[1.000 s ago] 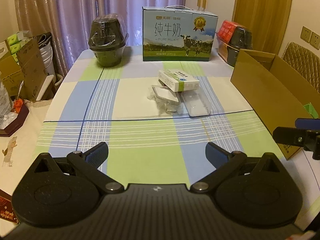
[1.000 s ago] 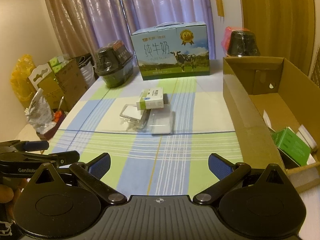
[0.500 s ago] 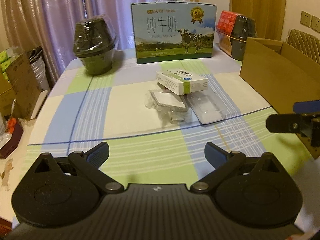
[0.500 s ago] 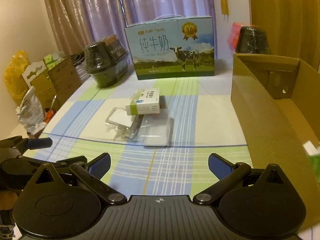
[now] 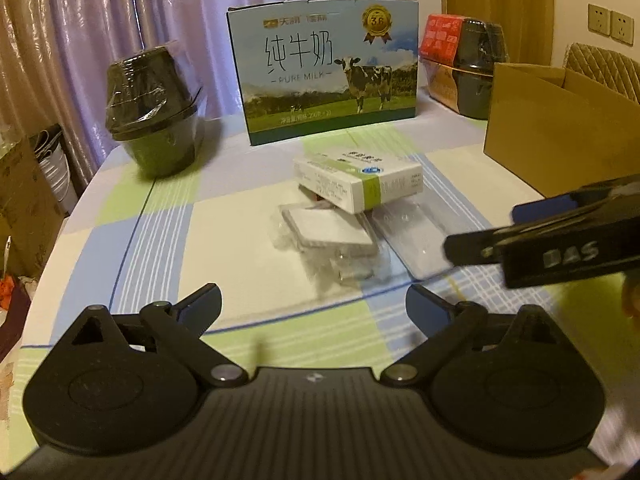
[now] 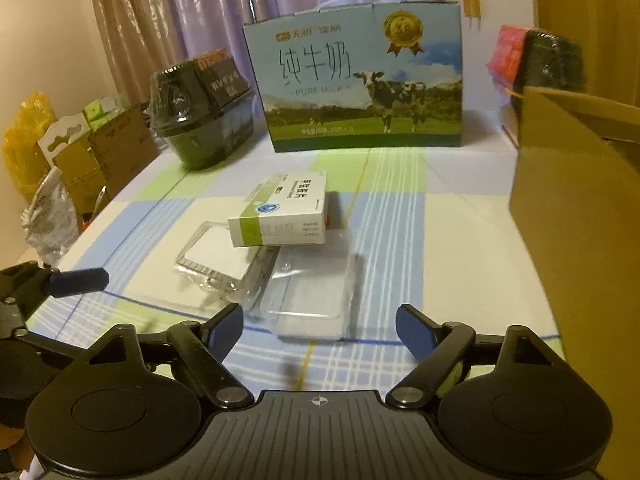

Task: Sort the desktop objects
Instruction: 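Grasp a clear plastic tray with the right tool while the left tool grasps another clear tray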

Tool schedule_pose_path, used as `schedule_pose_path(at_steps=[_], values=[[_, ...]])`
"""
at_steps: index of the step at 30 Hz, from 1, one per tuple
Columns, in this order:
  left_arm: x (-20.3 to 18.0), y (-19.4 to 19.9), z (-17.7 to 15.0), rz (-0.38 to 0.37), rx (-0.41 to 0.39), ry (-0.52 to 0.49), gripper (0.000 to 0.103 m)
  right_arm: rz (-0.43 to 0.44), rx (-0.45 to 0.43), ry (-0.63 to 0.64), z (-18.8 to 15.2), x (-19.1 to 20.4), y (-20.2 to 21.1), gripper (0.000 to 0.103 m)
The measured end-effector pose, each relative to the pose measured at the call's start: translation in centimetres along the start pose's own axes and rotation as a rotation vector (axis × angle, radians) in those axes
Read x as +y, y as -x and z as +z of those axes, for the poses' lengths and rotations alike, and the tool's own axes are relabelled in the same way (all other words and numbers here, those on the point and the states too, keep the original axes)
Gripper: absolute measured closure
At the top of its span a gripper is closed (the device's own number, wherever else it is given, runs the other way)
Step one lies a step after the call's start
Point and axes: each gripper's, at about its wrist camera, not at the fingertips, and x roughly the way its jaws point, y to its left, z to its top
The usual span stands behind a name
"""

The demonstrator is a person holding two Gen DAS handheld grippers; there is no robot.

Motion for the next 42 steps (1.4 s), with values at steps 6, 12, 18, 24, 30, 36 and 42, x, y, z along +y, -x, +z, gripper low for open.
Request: schedule_pose_path(at_steps=[6, 12, 18, 24, 30, 36, 42], values=[[0.4, -1.1, -0.2, 0.002, 0.026, -0.008, 0.01, 0.013, 0.029, -0.008, 0.3, -0.1, -3.0, 0.027], [0.5, -1.9, -0.1, -0.03, 0.022, 0.031, 0.013, -0.022, 0.026, 0.019, 0.1, -0.4, -3.1, 0.048], [-1.0, -3.6, 0.3, -0.06, 0.019, 0.003, 0.021, -0.066, 0.016, -0.017, -1.2, -2.2, -1.3, 0.048], [-1.8, -5.4, 0.4, -0.044, 0.036, 0.027, 0.035, -0.072, 0.0, -0.028, -1.7, -3.1, 0.2, 0.048], [-1.6, -6.3, 1.0, -0.012, 0.008, 0.066, 0.046, -0.079, 0.017, -0.022, -2.3, -3.5, 0.4, 0.048], [-2.1, -5.9, 0.7, -0.018, 0.011, 0.053, 0.076, -0.084, 0.027, 0.004, -2.9, -2.9, 0.9, 0.048], [-1.9, -1.7, -1.2, -0.024, 0.08, 0.113, 0.077, -0.073, 0.053, 0.013, -4.6, -1.1, 3.6, 0.048]])
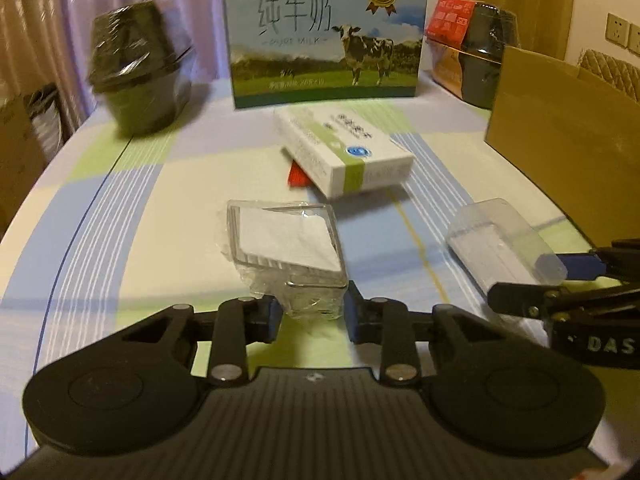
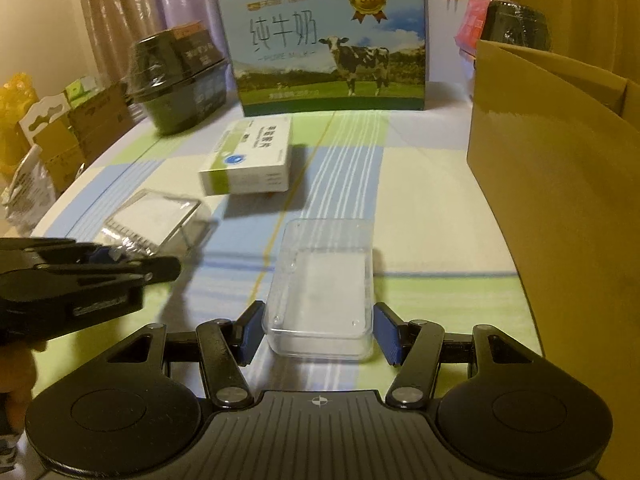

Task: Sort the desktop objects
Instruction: 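Grasp a clear plastic tray with the right tool while the left tool grasps another clear tray, then lift both clear trays and carry them toward the cardboard box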

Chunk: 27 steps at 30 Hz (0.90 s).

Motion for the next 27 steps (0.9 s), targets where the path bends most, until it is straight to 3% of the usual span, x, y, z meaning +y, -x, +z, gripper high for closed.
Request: schedule_pose_path(at_steps=[5, 11, 18, 27], values=[[-1.1, 5.3, -3.4, -0.033, 0.029, 0.002, 0.078, -0.001, 0.031, -0.002, -3.6, 1.3, 4.2, 0.048], [-2.5, 9.5, -7.1, -0.02, 0.021, -0.021, 0.076, -0.015, 0.038, -0.006, -7.2, 1.9, 8.4, 0.048], [-3.2, 9.4, -9.0, 0.04, -0.005, -0.058, 0.06, -0.033, 0.017, 0.001, -8.8, 2.0, 10.0, 0.043], [-2.6, 7.9, -8.4, 0.069, -0.047, -0.006, 0.057, -0.057, 0.003, 0.031, -9.1, 1.9, 9.3, 0.029]])
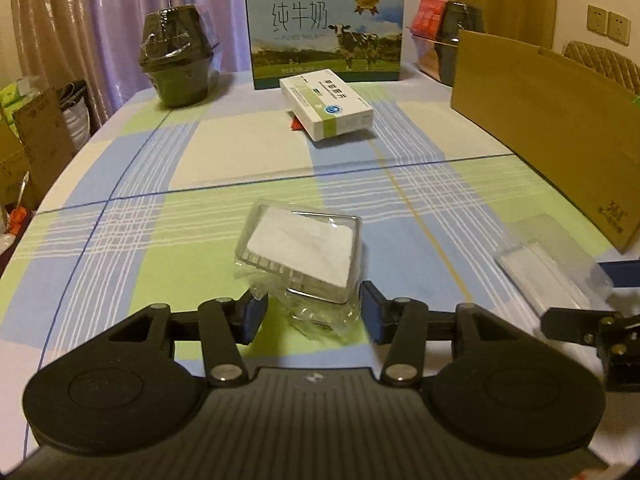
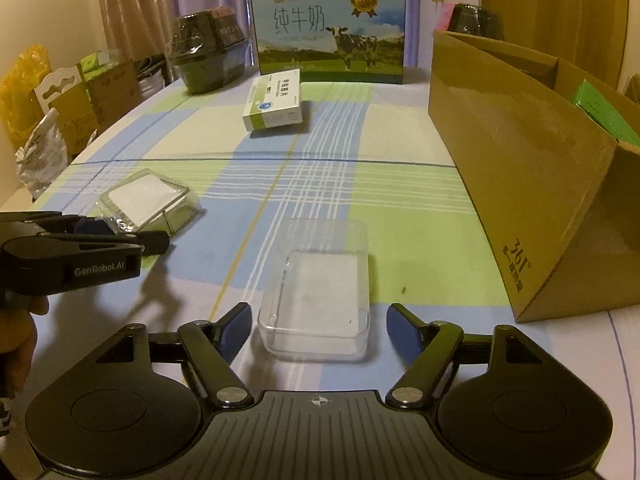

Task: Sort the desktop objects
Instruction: 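Lift both clear trays and carry them toward the cardboard box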

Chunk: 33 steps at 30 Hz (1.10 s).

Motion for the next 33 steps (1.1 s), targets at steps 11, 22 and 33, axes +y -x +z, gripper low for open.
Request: schedule_pose_path(at_steps=[11, 22, 33], values=[[-0.1, -1.3, 0.4, 0.001, -0.033, -0.033, 0.047, -0.004, -0.013, -0.023, -0.1, -0.9, -0.5, 0.026], [-0.2, -0.7, 0.5, -0.06, 0.009, 0.004, 0.074, -0.003, -0.026, -0.015, -0.1, -0.9, -0.4, 0.026], [-0.2, 0.3, 0.1, -0.09, 0.031, 0.038, 0.075, -0.007, -0.04, 0.017, 0.6, -0.1, -1.5, 0.026]])
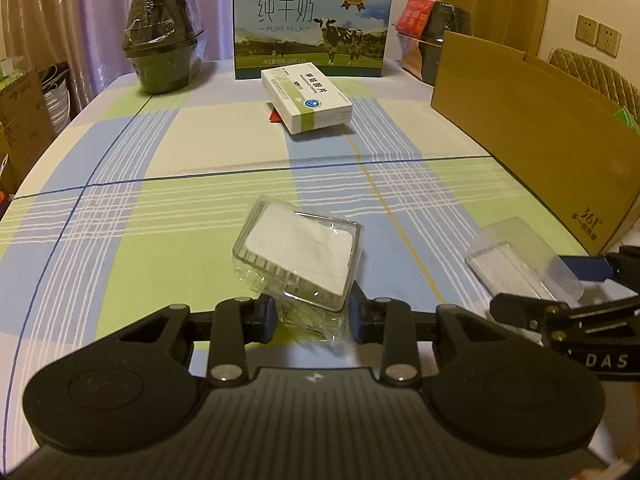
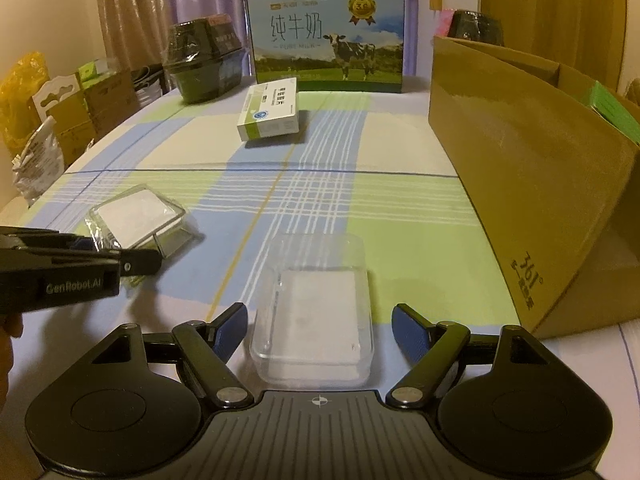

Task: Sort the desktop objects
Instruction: 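Lift both clear trays and carry them toward the cardboard box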

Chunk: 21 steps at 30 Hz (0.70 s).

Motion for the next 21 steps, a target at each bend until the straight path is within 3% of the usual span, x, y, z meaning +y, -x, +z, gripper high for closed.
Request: schedule_pose_path(at_steps=[5, 7, 11, 16, 18, 21], values=[[-0.2, -0.1, -0.2, 0.012, -0.011, -0.022, 0.074, -0.013, -0.002, 0.044, 0.1, 0.4, -0.8, 0.027], [-0.3, -0.2, -0.2, 0.019, -0.017, -0.034, 0.072, -0.007, -0.004, 0.052, 0.1, 0.5, -0.8, 0.034], [-0.7, -0.5, -0.2, 0.06, -0.03, -0.077, 0.051, 0.005, -0.007, 0.055, 0.0, 0.7, -0.8, 0.041], [-1.0, -0.8, -0.2, 0.05, -0.041, -0.095, 0.052, 0.004, -0.003, 0.044, 0.1, 0.7, -0.6, 0.048], [-1.1, -0.8, -0.1, 0.039, -0.044, -0.094, 0.067, 0.004, -0.002, 0.049, 0.1, 0.7, -0.6, 0.049], [-1.4, -0.8, 0.0, 0.025, -0.038, -0.098, 0.074, 0.006, 0.001, 0.046, 0.2, 0.7, -0.6, 0.049]])
